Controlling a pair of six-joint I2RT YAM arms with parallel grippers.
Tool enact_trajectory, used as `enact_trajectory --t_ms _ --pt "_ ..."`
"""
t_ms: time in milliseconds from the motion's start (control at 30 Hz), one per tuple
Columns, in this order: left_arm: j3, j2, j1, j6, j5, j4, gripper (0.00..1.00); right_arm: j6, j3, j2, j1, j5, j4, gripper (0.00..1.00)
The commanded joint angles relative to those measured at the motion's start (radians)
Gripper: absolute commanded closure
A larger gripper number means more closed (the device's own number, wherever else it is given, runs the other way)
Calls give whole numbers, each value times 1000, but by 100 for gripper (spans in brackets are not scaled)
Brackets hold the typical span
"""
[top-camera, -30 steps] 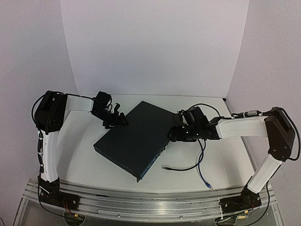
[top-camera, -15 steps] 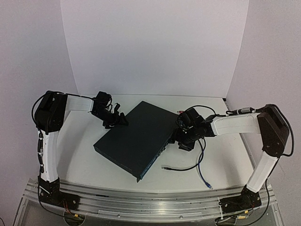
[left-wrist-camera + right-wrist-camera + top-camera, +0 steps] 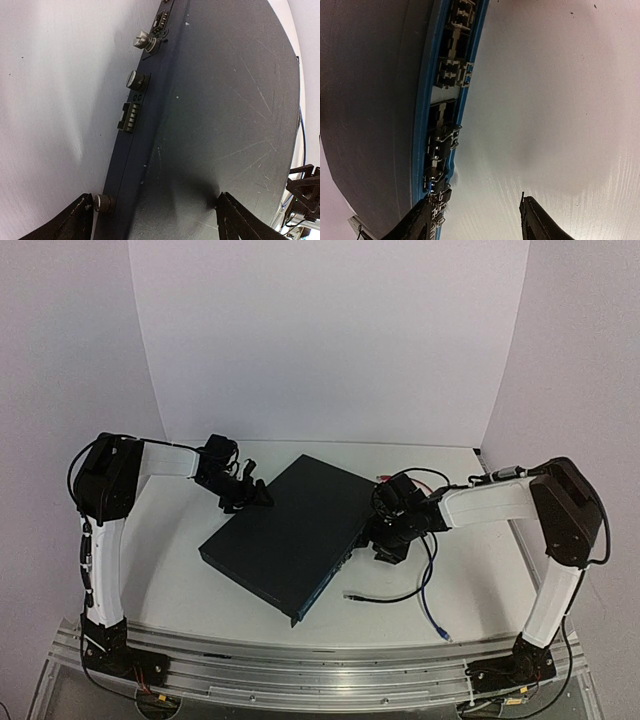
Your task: Pull the plug from the switch port
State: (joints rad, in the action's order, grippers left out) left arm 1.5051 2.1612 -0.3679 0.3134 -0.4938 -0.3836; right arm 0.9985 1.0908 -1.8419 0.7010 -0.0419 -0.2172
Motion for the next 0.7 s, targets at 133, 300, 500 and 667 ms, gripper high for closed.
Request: enact_trajectory --t_ms 133,300,500,667 --pt "4 7 -18 -15 57 -54 16 45 15 -27 -4 1 68 43" --pt "6 16 -18 -17 54 -55 16 45 7 -17 -4 -6 83 43" --pt "7 20 -19 -19 54 -57 16 46 10 -28 -4 -7 84 43" --pt "5 19 -18 -20 55 -56 16 44 8 -34 -3 -2 84 44"
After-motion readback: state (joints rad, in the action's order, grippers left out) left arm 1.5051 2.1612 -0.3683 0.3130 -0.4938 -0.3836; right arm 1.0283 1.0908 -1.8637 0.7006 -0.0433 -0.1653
